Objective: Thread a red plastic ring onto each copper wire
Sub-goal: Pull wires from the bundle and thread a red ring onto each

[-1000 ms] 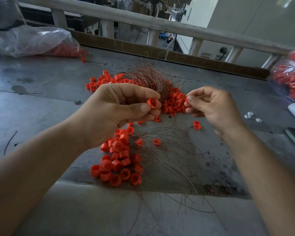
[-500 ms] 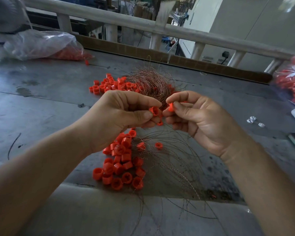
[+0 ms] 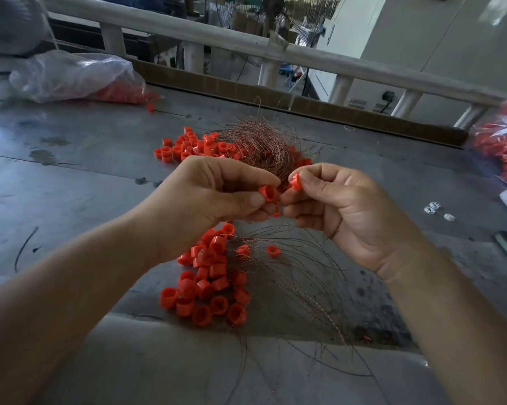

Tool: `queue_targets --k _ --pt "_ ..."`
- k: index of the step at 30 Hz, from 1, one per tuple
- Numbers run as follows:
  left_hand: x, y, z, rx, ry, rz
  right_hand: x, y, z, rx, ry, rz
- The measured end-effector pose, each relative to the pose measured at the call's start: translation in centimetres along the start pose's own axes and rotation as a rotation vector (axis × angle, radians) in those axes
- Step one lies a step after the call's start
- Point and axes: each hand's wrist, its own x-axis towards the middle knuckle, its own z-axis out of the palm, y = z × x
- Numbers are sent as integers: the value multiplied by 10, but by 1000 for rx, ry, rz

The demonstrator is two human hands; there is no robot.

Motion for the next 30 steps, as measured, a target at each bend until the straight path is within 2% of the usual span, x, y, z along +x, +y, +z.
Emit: queue_targets --k 10,14,19,30 --pt "1 0 0 -15 32 8 -1 1 1 -23 2 -60" --pt "1 1 0 3 54 20 -3 3 7 -241 60 -184" --pt "1 1 -2 35 80 25 -4 9 16 -577 147 -434" --pt "2 2 1 111 86 9 -6 14 22 -661 175 -521"
